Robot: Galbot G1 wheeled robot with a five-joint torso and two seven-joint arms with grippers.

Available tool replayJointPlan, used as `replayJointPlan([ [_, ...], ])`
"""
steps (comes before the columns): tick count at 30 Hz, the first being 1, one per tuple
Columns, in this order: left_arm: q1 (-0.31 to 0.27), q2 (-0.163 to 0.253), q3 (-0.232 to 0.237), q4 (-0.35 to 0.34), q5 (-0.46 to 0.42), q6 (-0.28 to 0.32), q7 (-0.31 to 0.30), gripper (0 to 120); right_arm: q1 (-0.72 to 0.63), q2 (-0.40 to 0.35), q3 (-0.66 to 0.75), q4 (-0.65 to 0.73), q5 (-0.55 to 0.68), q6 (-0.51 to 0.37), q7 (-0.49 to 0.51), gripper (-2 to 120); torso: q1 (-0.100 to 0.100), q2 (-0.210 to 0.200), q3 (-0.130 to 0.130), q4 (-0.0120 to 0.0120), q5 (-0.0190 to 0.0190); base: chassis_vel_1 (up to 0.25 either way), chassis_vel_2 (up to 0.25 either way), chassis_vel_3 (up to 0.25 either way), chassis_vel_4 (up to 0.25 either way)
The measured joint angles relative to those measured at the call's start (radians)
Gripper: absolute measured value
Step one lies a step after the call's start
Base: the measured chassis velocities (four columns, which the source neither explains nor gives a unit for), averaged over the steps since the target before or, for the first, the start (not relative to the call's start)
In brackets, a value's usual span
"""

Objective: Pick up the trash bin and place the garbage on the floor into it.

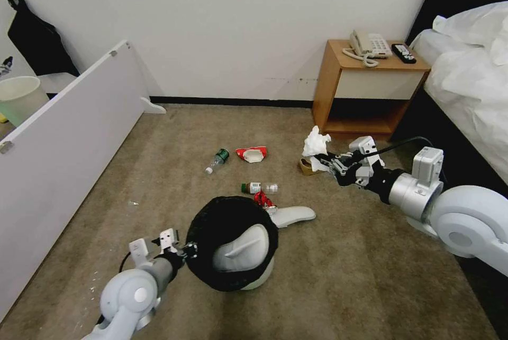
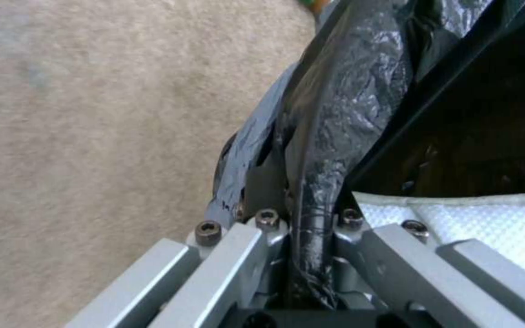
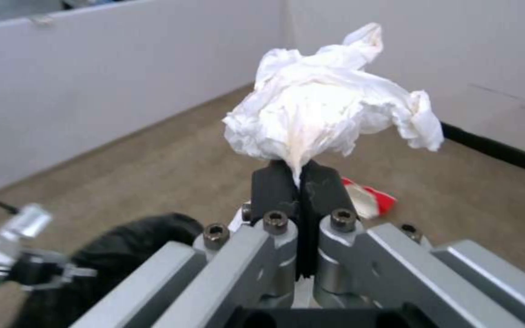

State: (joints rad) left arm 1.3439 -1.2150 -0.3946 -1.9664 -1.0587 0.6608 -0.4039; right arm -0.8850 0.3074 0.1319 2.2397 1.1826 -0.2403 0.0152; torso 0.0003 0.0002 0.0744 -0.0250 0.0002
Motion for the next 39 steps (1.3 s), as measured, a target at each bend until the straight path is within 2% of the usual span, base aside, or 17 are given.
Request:
replayJointPlan([
  [3,-0.027,-0.006,0.019,0.013,-0.014,0.000,-0.007,1,0.008,0.004,-0.009,-0.003,-0.008,0.012,-0.034,0,0.000,0.000,0.000,0.0000,-0.0002,0.000,0.000,0.000,0.000],
  [4,-0.054,-0.010,0.035,0.019,-0.028,0.000,-0.014,1,0.009,0.004,-0.016,-0.010,-0.017,0.015,-0.059,0,0.000,0.000,0.000,-0.0001,-0.0001,0.000,0.000,0.000,0.000],
  [9,-0.097,-0.022,0.060,0.029,-0.050,0.002,-0.029,1,0.015,0.013,-0.038,-0.022,-0.030,0.018,-0.083,0,0.000,0.000,0.000,-0.0002,-0.0002,0.000,0.000,0.000,0.000],
  [12,-0.122,-0.034,0.082,0.038,-0.055,0.002,-0.038,1,0.053,0.041,-0.087,-0.034,-0.039,0.019,-0.088,0,0.000,0.000,0.000,-0.0004,-0.0002,0.000,0.000,0.000,0.000],
  [14,-0.138,-0.044,0.096,0.041,-0.067,0.003,-0.049,1,0.145,0.092,-0.184,-0.057,-0.050,0.019,-0.088,0,0.000,0.000,0.000,-0.0002,-0.0002,0.000,0.000,0.000,0.000],
  [17,-0.143,-0.045,0.100,0.041,-0.075,0.004,-0.055,1,0.206,0.125,-0.252,-0.074,-0.052,0.019,-0.088,0,0.000,0.000,0.000,0.0000,-0.0003,0.000,0.000,0.000,0.000],
  [20,-0.151,-0.038,0.103,0.045,-0.085,0.006,-0.061,1,0.316,0.204,-0.377,-0.110,-0.051,0.018,-0.086,0,0.000,0.000,0.000,0.0001,-0.0003,0.000,0.000,0.000,0.000],
  [21,-0.151,-0.038,0.103,0.045,-0.085,0.006,-0.061,1,0.316,0.204,-0.377,-0.110,-0.051,0.018,-0.086,0,0.000,0.000,0.000,0.0001,-0.0003,0.000,0.000,0.000,0.000],
  [25,-0.165,-0.030,0.101,0.052,-0.096,0.012,-0.072,1,0.392,0.285,-0.490,-0.146,-0.048,0.016,-0.071,0,0.000,0.000,0.000,0.0001,-0.0004,0.000,0.000,0.000,0.000],
  [39,-0.187,-0.029,0.098,0.072,-0.089,0.024,-0.076,1,0.467,0.384,-0.627,-0.220,-0.058,0.014,-0.070,0,0.000,0.000,0.000,-0.0001,-0.0004,0.000,0.000,0.000,0.000],
])
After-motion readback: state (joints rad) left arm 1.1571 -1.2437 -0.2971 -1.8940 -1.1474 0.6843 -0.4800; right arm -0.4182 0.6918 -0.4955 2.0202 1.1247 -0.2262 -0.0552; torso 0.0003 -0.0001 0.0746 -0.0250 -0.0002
